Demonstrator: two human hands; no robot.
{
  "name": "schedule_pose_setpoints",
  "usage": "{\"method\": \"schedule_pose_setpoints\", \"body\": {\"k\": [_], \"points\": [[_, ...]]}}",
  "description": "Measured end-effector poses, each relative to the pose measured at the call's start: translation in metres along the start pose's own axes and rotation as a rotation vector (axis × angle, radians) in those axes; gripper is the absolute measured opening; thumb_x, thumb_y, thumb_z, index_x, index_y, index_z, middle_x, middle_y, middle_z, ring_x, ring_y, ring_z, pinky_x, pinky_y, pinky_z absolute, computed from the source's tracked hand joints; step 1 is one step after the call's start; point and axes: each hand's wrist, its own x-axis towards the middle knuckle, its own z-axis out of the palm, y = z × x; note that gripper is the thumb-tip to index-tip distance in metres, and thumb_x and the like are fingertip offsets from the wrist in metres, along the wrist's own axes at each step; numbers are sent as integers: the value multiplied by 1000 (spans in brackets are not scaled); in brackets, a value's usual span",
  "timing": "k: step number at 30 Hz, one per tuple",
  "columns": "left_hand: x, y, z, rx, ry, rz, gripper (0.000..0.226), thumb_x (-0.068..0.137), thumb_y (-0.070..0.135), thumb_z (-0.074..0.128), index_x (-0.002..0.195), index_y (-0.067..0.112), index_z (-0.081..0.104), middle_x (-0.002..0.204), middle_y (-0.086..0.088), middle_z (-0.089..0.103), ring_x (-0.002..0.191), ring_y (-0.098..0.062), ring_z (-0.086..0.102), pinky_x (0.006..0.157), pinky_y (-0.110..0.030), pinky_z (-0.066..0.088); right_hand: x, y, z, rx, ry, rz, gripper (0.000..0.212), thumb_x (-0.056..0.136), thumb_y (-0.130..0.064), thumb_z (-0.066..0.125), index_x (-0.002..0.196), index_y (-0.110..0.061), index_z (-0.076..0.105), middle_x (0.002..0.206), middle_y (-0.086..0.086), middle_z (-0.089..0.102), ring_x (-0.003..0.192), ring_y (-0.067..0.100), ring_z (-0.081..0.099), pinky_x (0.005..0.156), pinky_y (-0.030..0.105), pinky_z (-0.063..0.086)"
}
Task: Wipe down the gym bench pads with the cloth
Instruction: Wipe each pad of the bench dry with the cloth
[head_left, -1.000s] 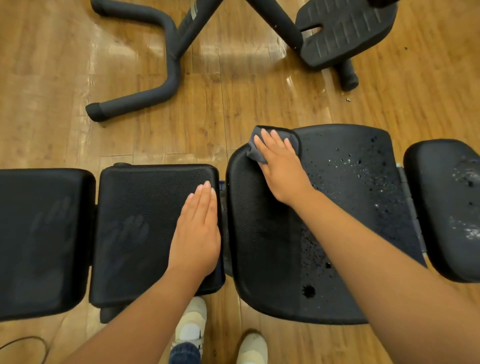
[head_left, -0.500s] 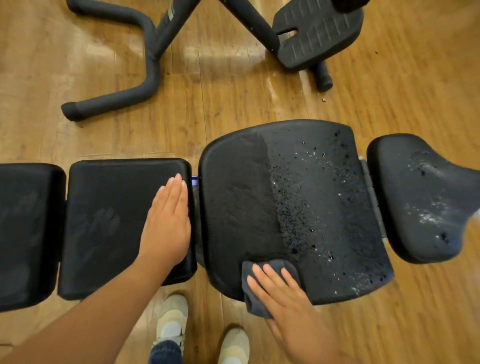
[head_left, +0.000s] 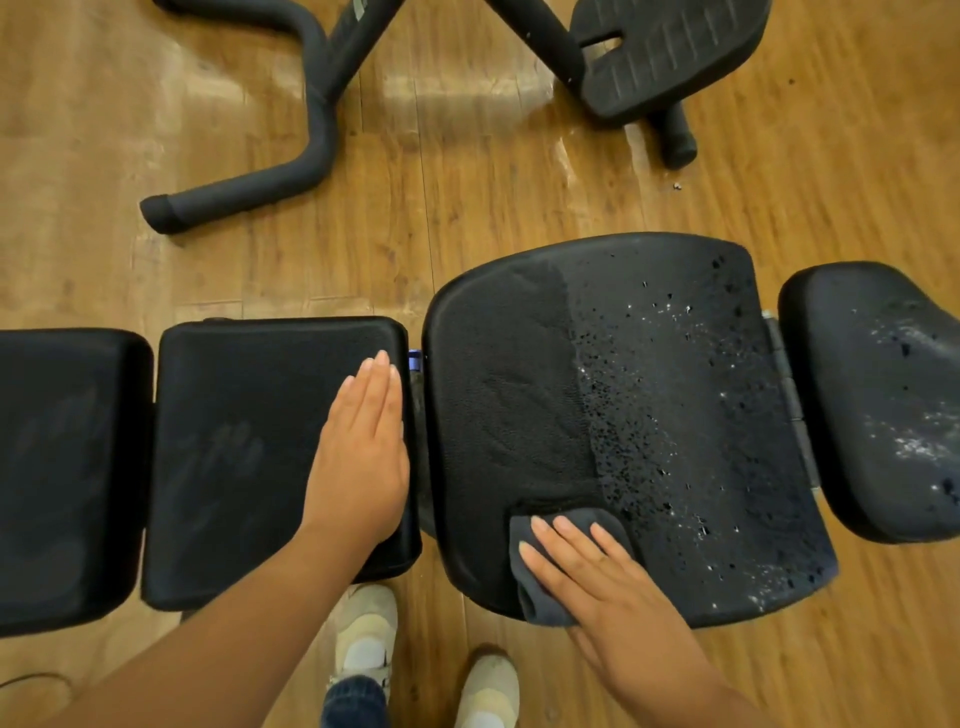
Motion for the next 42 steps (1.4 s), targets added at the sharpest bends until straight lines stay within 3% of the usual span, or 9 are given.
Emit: {"method": "schedule_pose_setpoints", "body": {"k": [10, 13, 18, 24, 30, 35, 42], "points": [[1, -1, -2, 10, -28, 7, 54, 91, 10, 38, 142, -5, 27, 150, -20, 27, 141, -29, 21, 116, -39, 12, 136, 39, -44, 66, 172, 179, 55, 93, -26, 30, 147, -20, 22, 155, -2, 16, 141, 8, 2, 116, 31, -1], [2, -1, -3, 2, -28, 3, 54, 91, 11, 38, 142, -5, 27, 151, -20, 27, 141, -29, 21, 116, -39, 13, 171, 57, -61, 50, 190, 168, 53, 97, -20, 36, 147, -20, 19, 156, -2, 10, 139, 6, -4, 116, 30, -4], [2, -1, -2, 10, -9, 8, 54, 91, 11, 38, 141, -5, 28, 150, -20, 28, 141, -29, 22, 116, -39, 13, 188, 75, -73, 27, 174, 86, 54, 98, -17, 39, 148, -20, 18, 156, -2, 8, 141, 9, -2, 116, 32, -3], [2, -1, 2, 37, 6, 17, 52, 93, 13, 29, 141, -5, 27, 150, -21, 29, 141, -30, 23, 115, -40, 15, 223, 81, -91, -8, 211, 171, 51, 101, -20, 31, 149, -19, 13, 157, -1, 4, 144, 16, -2, 115, 32, -6], [2, -1, 3, 34, 3, 12, 51, 94, 14, 29, 142, -4, 26, 151, -19, 28, 141, -29, 22, 116, -40, 14, 179, 57, -71, 55, 247, 199, 52, 99, -20, 36, 148, -16, 19, 157, 2, 11, 144, 18, 3, 114, 34, -6], [1, -2, 3, 23, 7, -1, 51, 96, 17, 27, 142, -4, 27, 151, -19, 27, 141, -29, 22, 117, -37, 10, 83, 21, -29, 23, 168, 174, 53, 92, -28, 32, 144, -17, 32, 152, 2, 28, 141, 19, 22, 114, 37, 10], [-1, -2, 2, 27, -9, 5, 53, 95, 20, 24, 142, -5, 27, 151, -20, 26, 142, -30, 20, 117, -43, 15, -13, -22, 3, 26, 42, 182, 67, 78, -30, 44, 144, -20, 32, 152, -1, 28, 141, 15, 19, 111, 39, 16]]}}
